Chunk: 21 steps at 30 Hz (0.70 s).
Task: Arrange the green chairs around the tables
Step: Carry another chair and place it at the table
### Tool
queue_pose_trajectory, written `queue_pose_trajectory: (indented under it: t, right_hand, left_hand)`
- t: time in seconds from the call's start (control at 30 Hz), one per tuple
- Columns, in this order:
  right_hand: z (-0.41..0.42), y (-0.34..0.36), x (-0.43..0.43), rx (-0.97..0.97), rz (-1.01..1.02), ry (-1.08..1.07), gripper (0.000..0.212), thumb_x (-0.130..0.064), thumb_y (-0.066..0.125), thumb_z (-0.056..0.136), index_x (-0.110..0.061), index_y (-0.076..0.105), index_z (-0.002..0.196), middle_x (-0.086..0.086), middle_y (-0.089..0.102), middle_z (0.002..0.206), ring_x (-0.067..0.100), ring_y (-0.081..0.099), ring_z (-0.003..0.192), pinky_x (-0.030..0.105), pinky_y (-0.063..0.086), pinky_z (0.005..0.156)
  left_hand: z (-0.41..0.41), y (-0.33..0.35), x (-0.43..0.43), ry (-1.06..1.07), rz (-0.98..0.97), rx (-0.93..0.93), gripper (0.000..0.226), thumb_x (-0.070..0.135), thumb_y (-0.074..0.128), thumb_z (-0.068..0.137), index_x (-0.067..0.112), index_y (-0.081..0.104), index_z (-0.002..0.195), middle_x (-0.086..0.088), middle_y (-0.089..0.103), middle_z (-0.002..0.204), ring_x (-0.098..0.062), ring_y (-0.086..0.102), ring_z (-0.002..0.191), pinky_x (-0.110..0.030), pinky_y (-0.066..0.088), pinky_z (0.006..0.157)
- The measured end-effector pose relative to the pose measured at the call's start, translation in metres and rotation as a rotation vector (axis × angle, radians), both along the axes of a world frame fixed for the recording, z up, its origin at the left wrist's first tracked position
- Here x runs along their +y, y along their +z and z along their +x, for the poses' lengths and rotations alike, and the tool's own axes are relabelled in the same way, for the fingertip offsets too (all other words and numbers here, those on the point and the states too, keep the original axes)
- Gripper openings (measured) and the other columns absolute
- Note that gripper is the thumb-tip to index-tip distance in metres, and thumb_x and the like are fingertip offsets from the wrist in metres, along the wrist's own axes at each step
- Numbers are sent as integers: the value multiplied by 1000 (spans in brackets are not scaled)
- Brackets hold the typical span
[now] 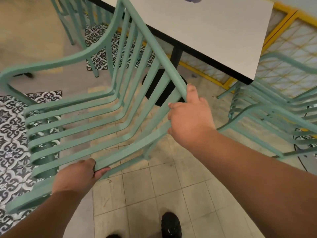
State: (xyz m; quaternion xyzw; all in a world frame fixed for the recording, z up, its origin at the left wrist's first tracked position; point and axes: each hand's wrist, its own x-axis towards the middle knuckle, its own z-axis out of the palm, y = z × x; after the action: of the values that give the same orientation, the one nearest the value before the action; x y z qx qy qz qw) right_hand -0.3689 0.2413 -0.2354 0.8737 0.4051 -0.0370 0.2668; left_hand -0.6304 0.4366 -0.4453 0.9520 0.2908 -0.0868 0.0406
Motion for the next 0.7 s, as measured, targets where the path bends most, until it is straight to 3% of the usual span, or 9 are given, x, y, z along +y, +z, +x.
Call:
queue_pose_trajectory:
  t: [0.2, 0.37, 0.57, 0.7]
  right_hand:
    - [-22, 0, 10, 14, 8, -18, 41, -48, 57, 96, -32, 64, 133, -13, 63, 126, 48, 2, 140, 42, 25, 82]
    - [-47, 1, 13, 61, 49, -19, 36, -36, 51, 96, -26, 66, 128, -10, 65, 115, 52, 1, 141, 44, 34, 96]
    - [-75, 6, 22, 67, 1, -9, 21, -30, 49, 94, -22, 65, 106, -1, 56, 93, 57, 2, 143, 45, 20, 80]
    - [-87, 4, 26, 66, 42, -14, 22, -34, 49, 98, -23, 65, 106, -2, 54, 90, 58, 3, 143, 44, 26, 82]
  left_hand:
    - [-13, -2, 24, -37, -1, 15, 73, 96, 10, 73, 31, 43, 71, 11, 52, 61, -4, 49, 52, -27, 38, 44]
    - [-26, 0, 48, -90, 49, 65, 74, 96, 8, 71, 32, 46, 75, 13, 49, 64, -3, 48, 54, -25, 34, 44]
    - [-40, -3, 79, -136, 28, 80, 78, 98, 5, 66, 34, 48, 77, 14, 47, 67, -11, 52, 60, -31, 46, 53]
    - [-44, 0, 94, -155, 2, 78, 84, 100, -6, 59, 34, 44, 74, 15, 48, 70, -11, 55, 66, -32, 53, 62]
